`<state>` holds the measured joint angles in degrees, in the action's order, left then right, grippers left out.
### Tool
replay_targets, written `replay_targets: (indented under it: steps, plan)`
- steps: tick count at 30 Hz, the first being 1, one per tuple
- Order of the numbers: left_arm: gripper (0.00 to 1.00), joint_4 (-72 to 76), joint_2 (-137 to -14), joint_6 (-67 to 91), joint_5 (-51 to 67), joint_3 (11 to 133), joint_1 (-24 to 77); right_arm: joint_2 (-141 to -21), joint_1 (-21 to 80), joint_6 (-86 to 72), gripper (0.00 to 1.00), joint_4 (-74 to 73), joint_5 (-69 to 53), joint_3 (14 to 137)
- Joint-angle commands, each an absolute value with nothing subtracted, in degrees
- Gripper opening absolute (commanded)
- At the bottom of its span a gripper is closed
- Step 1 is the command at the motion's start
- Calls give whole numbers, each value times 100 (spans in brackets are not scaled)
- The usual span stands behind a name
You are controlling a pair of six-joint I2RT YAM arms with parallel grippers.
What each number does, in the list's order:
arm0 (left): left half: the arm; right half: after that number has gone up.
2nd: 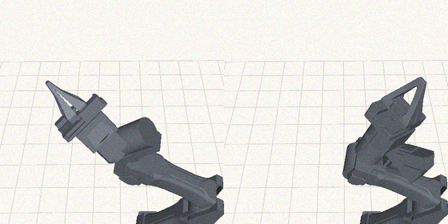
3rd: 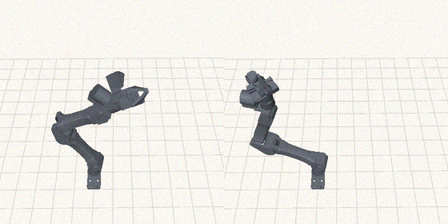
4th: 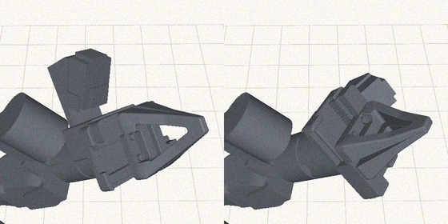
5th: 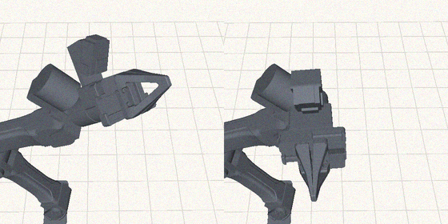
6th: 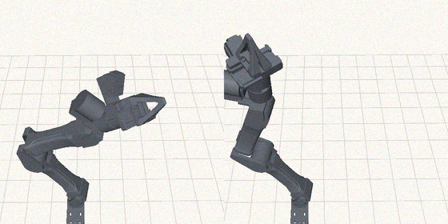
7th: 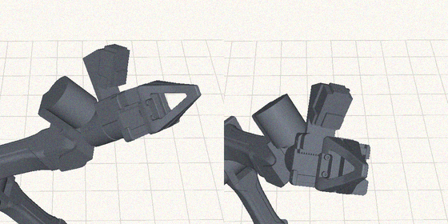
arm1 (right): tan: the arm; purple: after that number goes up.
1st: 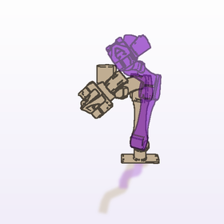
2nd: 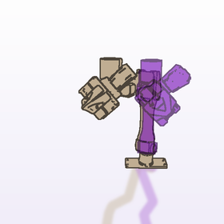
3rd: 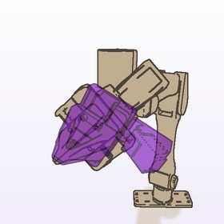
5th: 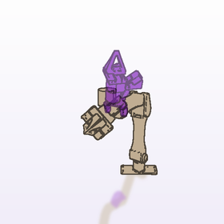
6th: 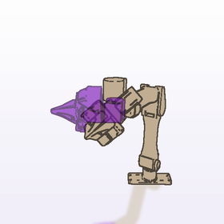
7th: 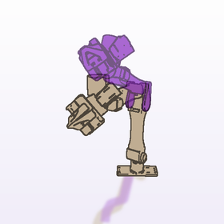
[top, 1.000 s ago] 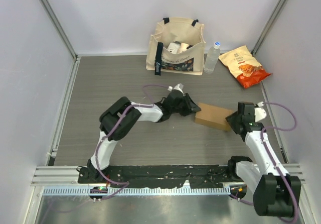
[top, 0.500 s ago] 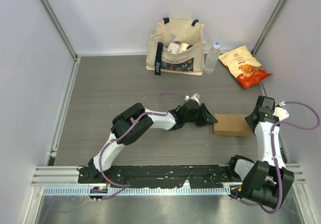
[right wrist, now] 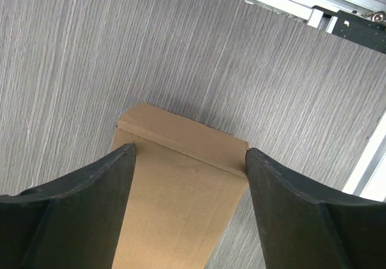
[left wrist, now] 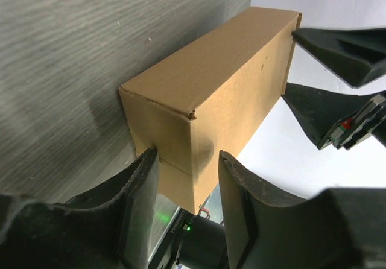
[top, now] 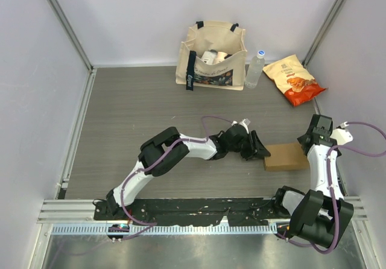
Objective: Fold the paper box
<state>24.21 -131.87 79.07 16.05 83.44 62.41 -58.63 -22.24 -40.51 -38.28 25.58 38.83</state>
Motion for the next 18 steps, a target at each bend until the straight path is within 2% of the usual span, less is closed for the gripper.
replay_targets:
  steps: [1,6,13,16,18]
  plan:
    - [53,2935,-12920,7919,2092,8280,6486,-5924,-2162,-4175,86,-3920,2328,3990]
    - [63,2901,-12657,7752,2048,7981,6293,-5942,-2162,-4026,92,-4104,2619,4227]
    - [70,2347,-11980,7128,1942,7674,6065,-5827,-2162,-4069,100,-4298,3006,4456]
    - [71,2128,-11445,6690,1768,7288,6021,-5679,-2145,-3789,100,-4272,2507,4753]
    - [72,1630,-10833,6084,1539,7102,6003,-5512,-1733,-3481,100,-4122,2076,4947]
